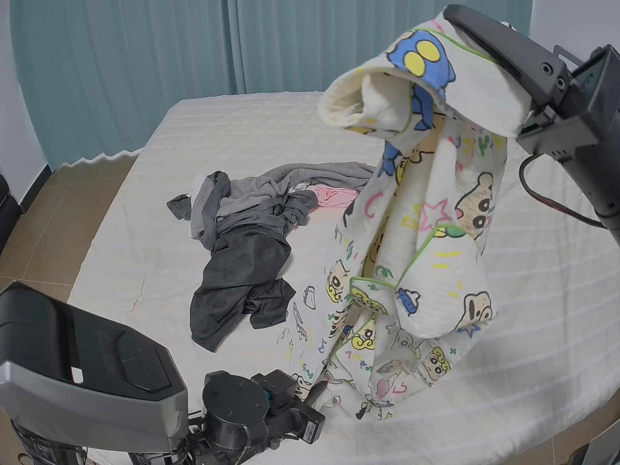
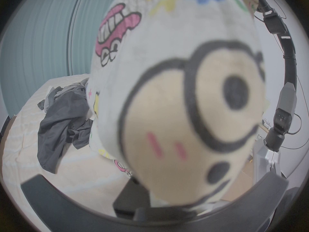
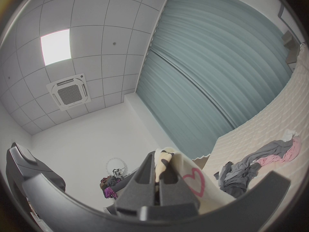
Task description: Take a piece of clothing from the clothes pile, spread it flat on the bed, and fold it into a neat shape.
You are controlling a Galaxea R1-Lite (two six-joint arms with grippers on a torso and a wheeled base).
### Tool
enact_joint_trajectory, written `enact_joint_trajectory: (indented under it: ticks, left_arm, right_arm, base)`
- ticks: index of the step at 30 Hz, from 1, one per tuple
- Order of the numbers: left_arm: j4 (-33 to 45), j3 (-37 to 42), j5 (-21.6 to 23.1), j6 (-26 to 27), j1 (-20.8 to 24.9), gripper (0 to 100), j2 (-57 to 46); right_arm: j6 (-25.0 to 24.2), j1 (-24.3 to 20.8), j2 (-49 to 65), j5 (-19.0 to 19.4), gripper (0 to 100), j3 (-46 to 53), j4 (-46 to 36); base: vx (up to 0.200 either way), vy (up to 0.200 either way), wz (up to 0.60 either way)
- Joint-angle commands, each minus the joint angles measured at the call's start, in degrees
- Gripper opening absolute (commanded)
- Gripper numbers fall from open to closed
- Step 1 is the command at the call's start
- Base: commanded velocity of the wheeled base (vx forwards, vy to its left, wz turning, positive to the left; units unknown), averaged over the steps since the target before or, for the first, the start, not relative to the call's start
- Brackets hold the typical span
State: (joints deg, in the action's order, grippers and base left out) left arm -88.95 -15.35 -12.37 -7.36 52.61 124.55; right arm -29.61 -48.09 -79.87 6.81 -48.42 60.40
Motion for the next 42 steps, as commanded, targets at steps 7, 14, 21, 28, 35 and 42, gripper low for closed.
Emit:
enact_joint_trajectory:
  ticks: [7, 14, 21, 28, 35, 42]
  left_arm:
    - [-1.05, 1.46, 0.33, -0.28, 0.03, 0, -9.59]
    - [-1.05, 6.56, 0.95, -0.63, 0.21, 0, -10.82]
    - [-1.05, 9.99, 0.86, -0.55, 1.88, 0, -10.73]
    - [-1.05, 10.69, 0.42, -0.63, 2.32, 0, -11.00]
    - [-1.05, 10.16, 0.42, -0.63, 2.32, 0, -12.75]
    - [-1.05, 10.43, 0.42, -0.63, 2.32, 100, -13.11]
  right_arm:
    - [-0.18, 8.28, 0.51, 0.48, 0, 2.37, -0.02]
    - [-2.47, 16.36, -1.34, 3.64, 0, 1.31, -0.11]
    - [-2.56, 22.43, -4.94, 4.35, 0, -1.76, -0.02]
    - [-5.55, 25.15, -6.17, 4.79, 0, -2.91, -0.11]
    - [-5.90, 24.27, -5.03, 4.79, 0, 0.87, 0.33]
    - [-6.86, 21.64, -0.72, 4.87, 0, 5.97, 0.42]
  base:
    - [0.000, 0.000, 0.00]
    - [0.000, 0.000, 0.00]
    - [0.000, 0.000, 0.00]
    - [0.000, 0.000, 0.00]
    - [0.000, 0.000, 0.00]
    - [0.000, 0.000, 0.00]
